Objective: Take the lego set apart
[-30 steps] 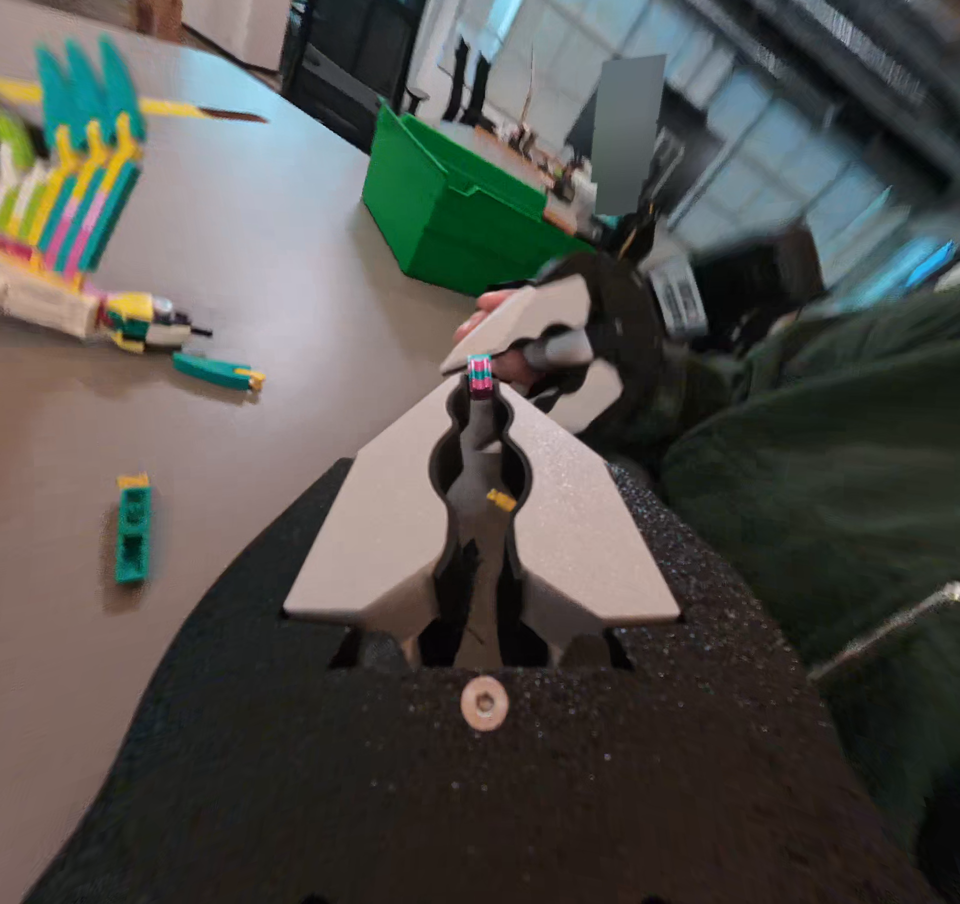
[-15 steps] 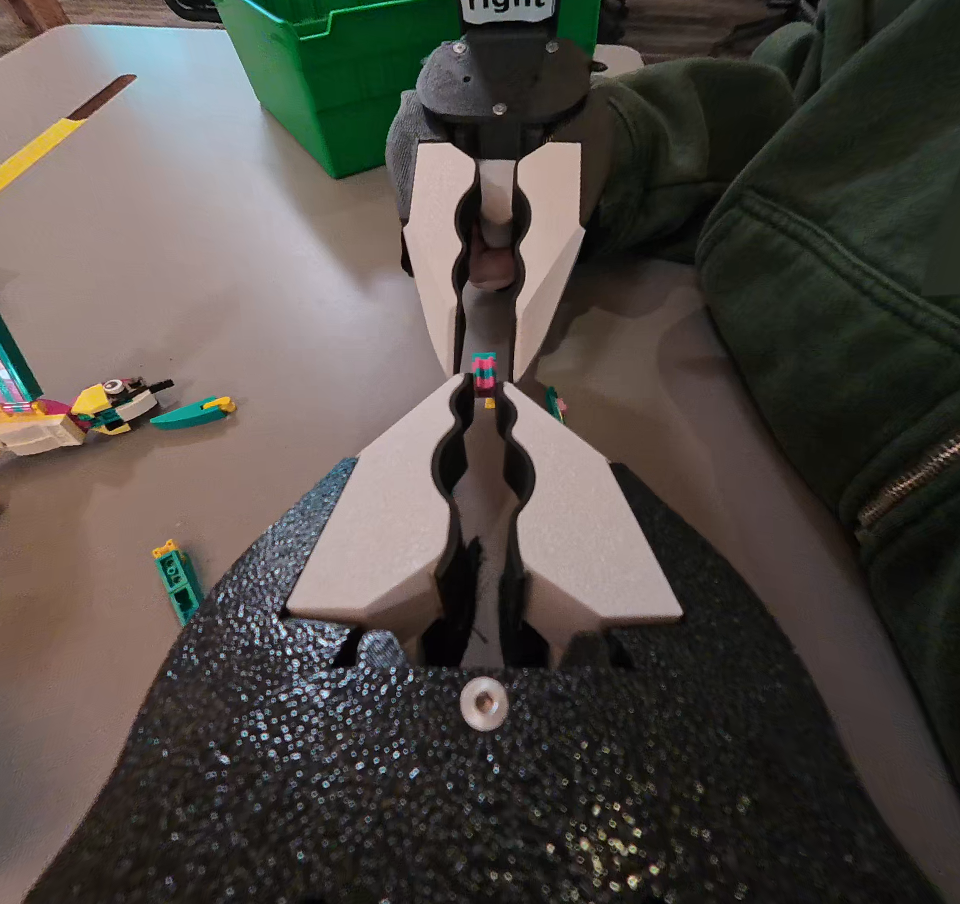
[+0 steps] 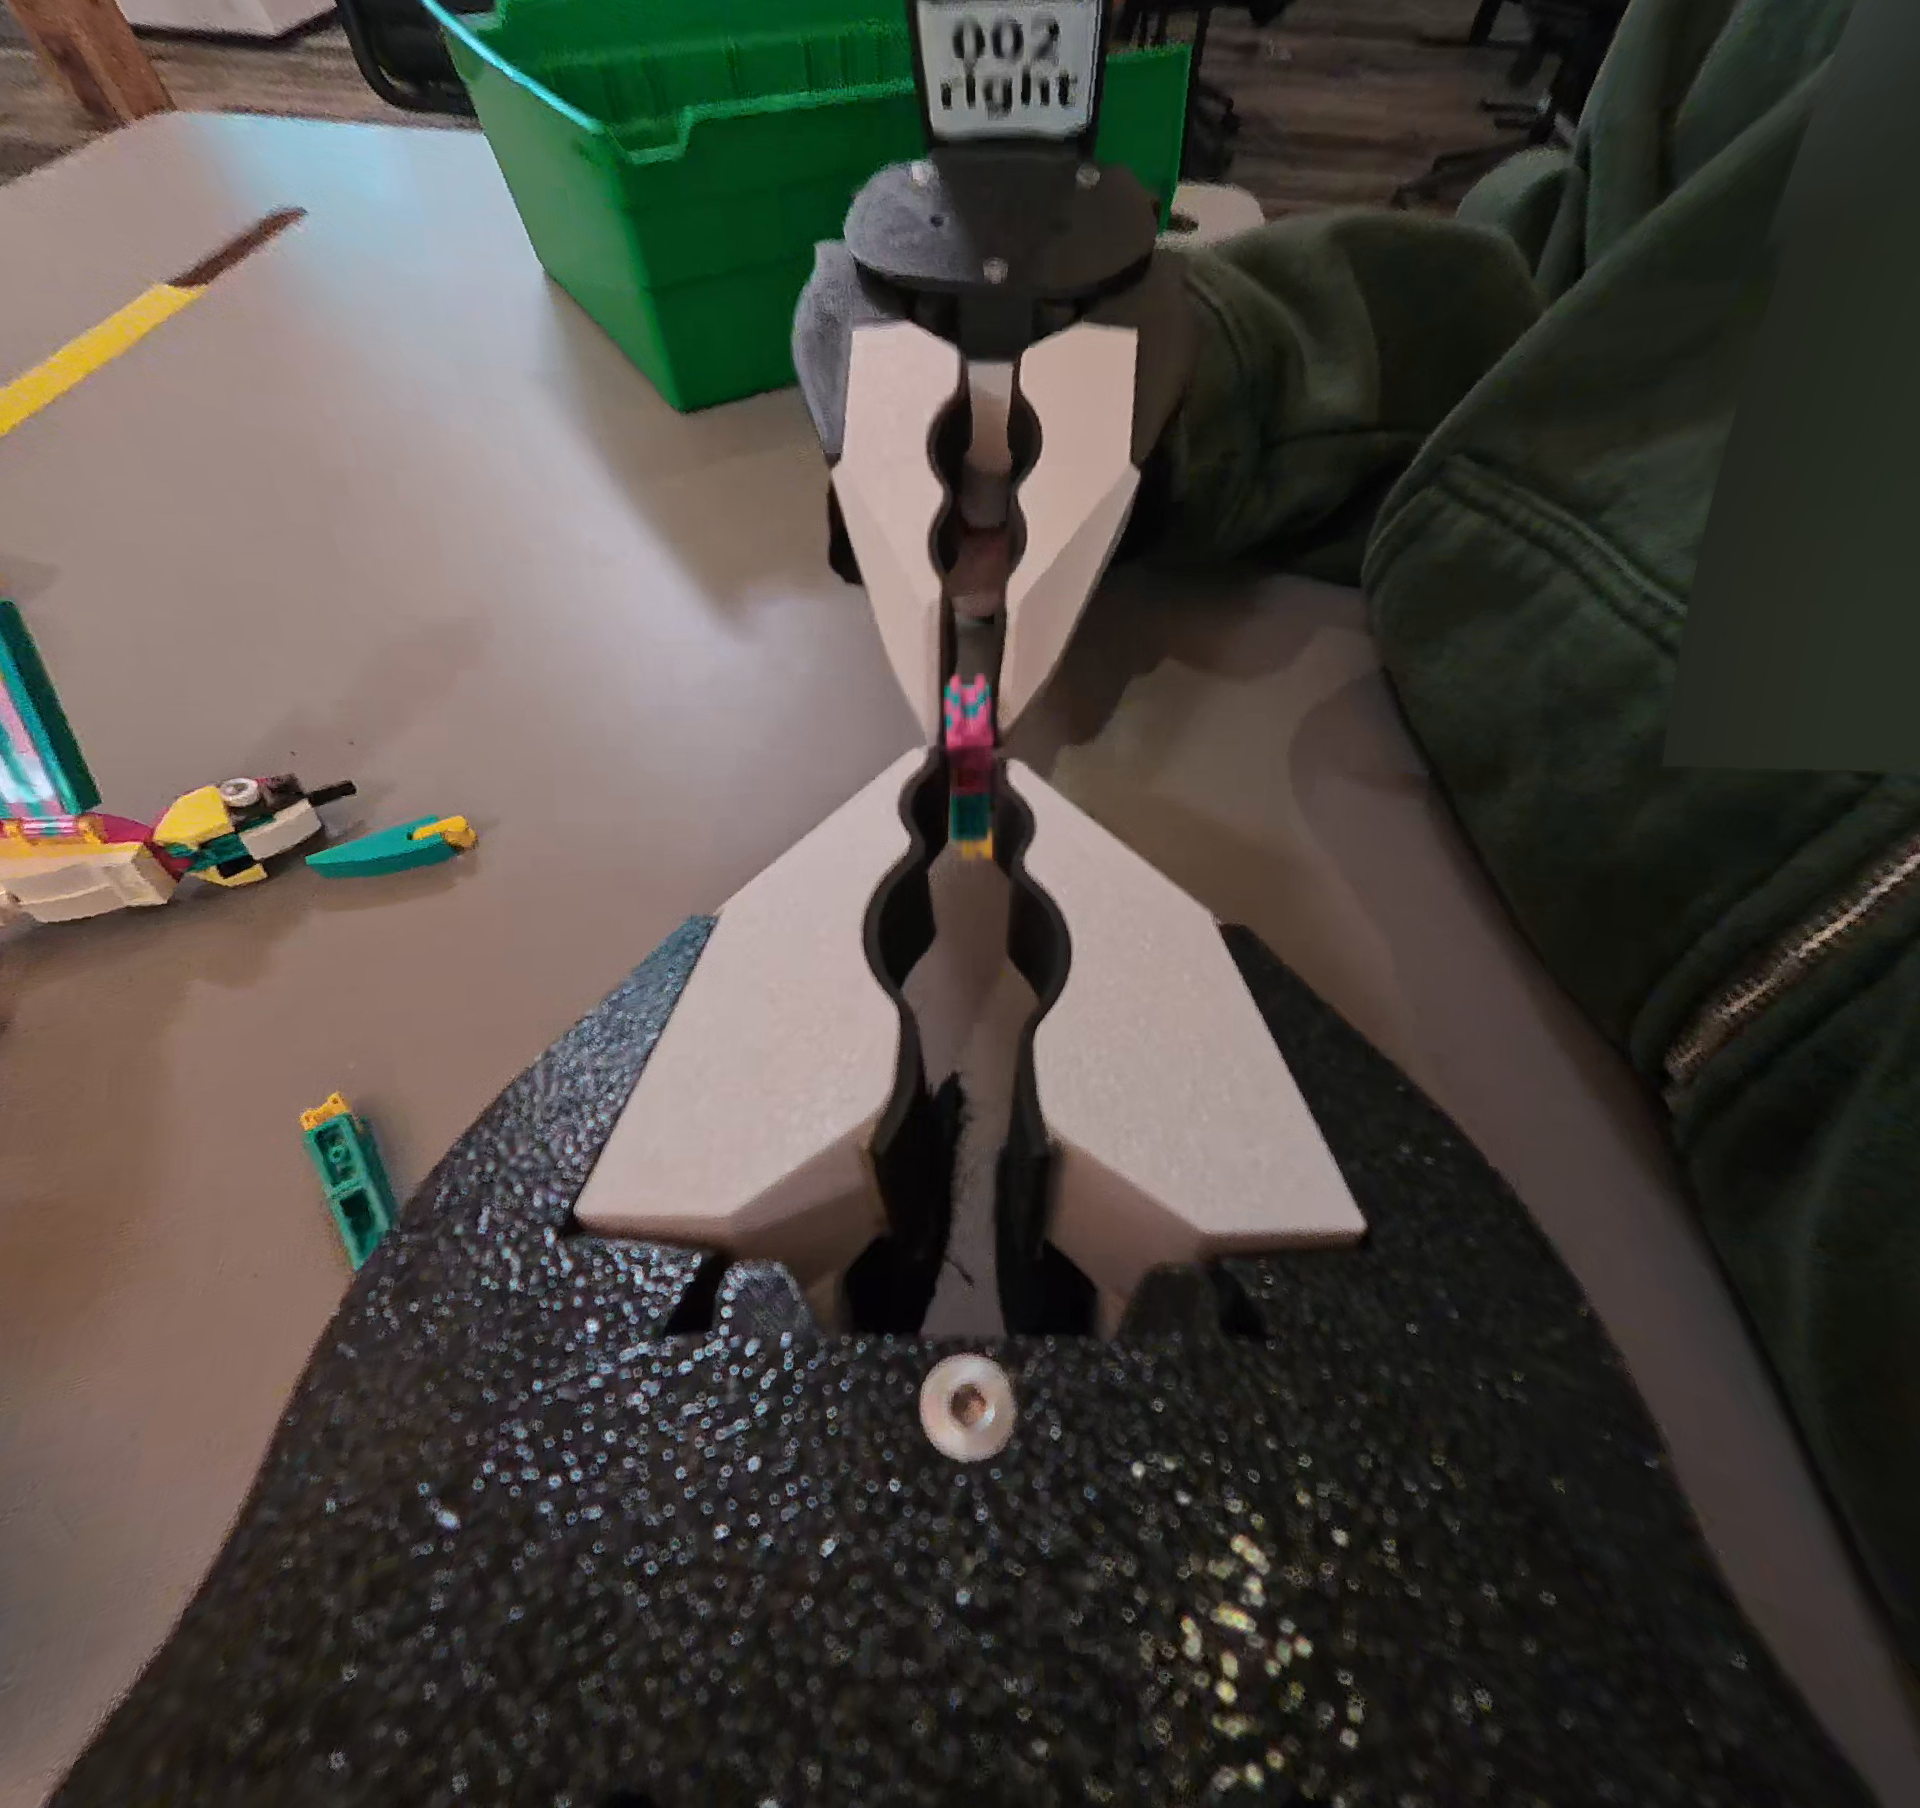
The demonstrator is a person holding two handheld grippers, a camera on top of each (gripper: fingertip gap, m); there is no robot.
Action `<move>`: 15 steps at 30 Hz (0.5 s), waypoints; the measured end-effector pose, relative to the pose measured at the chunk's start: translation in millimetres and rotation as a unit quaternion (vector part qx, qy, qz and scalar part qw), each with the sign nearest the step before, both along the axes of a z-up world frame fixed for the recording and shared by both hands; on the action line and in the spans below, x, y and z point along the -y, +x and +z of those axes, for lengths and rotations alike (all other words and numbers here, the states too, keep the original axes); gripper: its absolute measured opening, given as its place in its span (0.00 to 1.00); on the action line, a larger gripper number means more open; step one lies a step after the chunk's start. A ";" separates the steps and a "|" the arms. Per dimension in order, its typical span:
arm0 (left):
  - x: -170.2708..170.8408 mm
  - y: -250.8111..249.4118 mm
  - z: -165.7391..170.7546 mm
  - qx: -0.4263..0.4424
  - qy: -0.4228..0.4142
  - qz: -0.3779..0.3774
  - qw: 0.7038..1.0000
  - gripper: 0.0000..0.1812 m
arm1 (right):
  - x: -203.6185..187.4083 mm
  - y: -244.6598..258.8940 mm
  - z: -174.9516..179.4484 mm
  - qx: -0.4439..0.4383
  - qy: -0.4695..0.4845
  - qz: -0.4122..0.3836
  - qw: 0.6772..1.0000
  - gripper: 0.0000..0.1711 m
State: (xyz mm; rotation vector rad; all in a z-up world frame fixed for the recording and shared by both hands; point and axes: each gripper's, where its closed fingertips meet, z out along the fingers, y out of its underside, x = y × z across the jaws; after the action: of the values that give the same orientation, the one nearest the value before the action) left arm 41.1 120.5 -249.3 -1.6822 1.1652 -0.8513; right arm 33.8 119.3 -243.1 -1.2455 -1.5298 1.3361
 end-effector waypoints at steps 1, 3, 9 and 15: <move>1.7 -0.1 3.8 0.014 -0.006 -0.006 1.000 0.03 | 1.0 1.0 2.3 -0.007 -0.010 0.003 1.000 0.03; 4.7 0.1 2.6 0.014 -0.007 -0.016 1.000 0.03 | 4.3 1.6 2.4 -0.009 -0.009 0.010 1.000 0.03; 5.3 -1.6 4.7 0.012 -0.006 -0.017 1.000 0.03 | 4.2 3.0 1.4 -0.007 0.002 0.012 1.000 0.03; -27.4 -72.5 36.1 0.076 0.007 0.109 0.991 0.03 | -39.1 31.5 9.8 -0.015 0.001 -0.064 0.998 0.03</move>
State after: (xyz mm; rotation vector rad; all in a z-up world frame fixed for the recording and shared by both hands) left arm -31.4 147.9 -213.2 -1.6663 0.8637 -0.8164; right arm 65.3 158.5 -233.3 -1.2939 -1.4055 1.2636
